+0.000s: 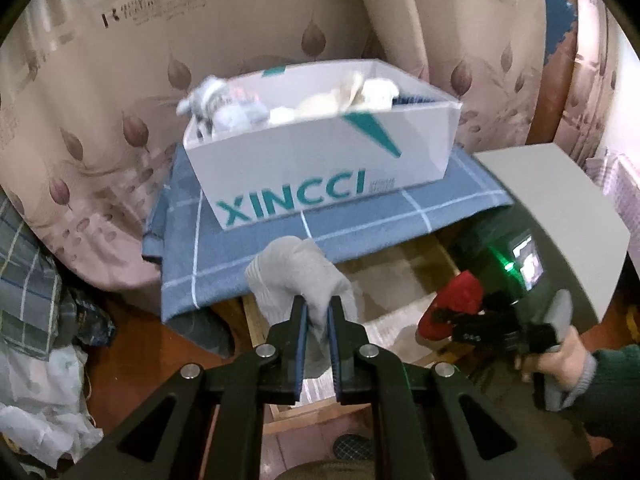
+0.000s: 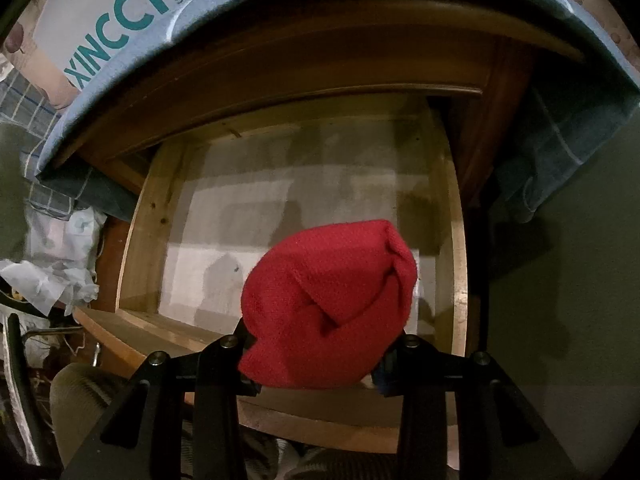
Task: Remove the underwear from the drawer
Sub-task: 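Lift the pale green cloth up to the white box with the left tool, then lower the pale green cloth into the box and open the left tool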
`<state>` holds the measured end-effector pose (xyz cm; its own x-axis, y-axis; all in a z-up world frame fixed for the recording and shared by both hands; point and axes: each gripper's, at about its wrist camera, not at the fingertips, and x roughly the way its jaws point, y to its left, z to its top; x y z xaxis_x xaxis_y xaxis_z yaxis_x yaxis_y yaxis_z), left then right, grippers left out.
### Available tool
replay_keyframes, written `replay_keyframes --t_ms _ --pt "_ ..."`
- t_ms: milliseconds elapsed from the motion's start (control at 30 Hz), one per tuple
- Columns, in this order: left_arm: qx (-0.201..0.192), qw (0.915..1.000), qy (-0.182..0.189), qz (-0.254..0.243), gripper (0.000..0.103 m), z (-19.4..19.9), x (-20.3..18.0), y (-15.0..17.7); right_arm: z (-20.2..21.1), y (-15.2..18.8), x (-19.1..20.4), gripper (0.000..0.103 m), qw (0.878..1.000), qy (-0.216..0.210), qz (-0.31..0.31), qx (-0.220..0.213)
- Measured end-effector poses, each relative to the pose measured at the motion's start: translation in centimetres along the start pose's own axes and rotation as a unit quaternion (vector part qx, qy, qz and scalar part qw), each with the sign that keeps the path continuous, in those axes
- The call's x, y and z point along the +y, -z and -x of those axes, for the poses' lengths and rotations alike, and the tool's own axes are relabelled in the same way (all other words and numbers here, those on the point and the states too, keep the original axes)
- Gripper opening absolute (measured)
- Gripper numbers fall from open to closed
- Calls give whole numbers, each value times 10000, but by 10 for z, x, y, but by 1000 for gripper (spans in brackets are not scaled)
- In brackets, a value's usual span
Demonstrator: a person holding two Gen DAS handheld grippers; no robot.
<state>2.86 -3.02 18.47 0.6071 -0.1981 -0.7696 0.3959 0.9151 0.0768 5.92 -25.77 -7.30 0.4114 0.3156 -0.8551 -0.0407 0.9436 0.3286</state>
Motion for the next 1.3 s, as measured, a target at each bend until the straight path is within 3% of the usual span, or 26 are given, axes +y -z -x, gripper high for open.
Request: replay_keyframes --t_ms 200,400,633,800,1100,1233,1300 --pt "-388 9992 -14 -87 10 37 6 -43 2 1 -1 36 10000 -30 7 -10" --pt "-799 9965 -141 -177 10 46 17 -99 3 1 -1 36 10000 -78 -27 -39" --pt "-853 9960 -175 -221 10 14 24 -155 3 1 0 36 9999 -109 -28 -46" --pt "-720 9973 95 -92 10 -23 24 -184 3 1 1 36 9999 -133 -29 -40" --pt "-180 9995 46 251 12 -95 22 -193 1 0 1 36 9999 -165 -23 4" --pt "-242 9992 -22 306 15 -101 18 -190 -1 0 1 36 9998 -203 -41 24" --pt "-224 9992 -70 336 25 -102 17 -191 -1 0 2 36 9998 -212 -40 18"
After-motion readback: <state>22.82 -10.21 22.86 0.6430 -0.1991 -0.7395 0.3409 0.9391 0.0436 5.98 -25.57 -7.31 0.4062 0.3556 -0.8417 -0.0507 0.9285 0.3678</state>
